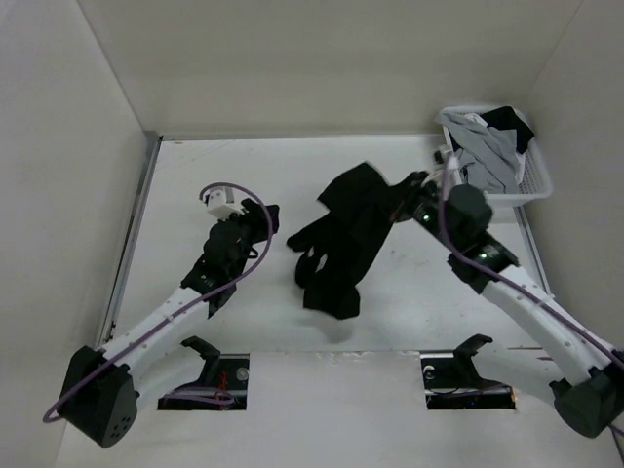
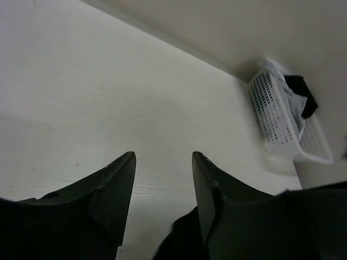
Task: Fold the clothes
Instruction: Move the tank top to the center of the board
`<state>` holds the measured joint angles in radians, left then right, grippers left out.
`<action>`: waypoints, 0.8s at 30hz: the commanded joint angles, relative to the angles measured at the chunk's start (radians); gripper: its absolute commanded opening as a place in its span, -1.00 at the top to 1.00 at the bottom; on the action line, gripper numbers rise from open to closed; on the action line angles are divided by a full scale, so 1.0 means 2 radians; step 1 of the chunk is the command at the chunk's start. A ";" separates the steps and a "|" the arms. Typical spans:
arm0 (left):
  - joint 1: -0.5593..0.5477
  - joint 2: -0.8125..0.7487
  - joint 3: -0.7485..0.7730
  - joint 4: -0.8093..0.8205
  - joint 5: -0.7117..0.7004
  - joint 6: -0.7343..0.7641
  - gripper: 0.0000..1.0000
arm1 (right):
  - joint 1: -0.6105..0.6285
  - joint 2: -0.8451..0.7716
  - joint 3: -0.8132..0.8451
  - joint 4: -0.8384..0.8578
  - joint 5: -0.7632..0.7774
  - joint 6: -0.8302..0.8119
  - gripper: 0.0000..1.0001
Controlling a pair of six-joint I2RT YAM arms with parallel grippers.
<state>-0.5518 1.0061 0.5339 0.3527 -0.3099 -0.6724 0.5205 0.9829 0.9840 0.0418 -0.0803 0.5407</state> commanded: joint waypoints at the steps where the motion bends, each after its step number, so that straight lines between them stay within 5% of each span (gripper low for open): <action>1: 0.028 -0.037 -0.044 -0.051 -0.003 -0.039 0.10 | 0.038 0.059 -0.099 0.032 -0.047 0.031 0.78; 15: -0.004 0.071 -0.027 -0.045 0.110 -0.015 0.16 | 0.042 0.259 -0.086 0.126 -0.058 0.046 0.78; 24: -0.084 0.134 -0.005 -0.020 0.113 -0.032 0.21 | -0.024 0.262 -0.130 0.164 -0.007 0.085 0.94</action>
<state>-0.7097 1.2591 0.4782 0.2417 -0.0856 -0.7185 0.5388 1.5337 0.7406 0.2653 -0.1379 0.6632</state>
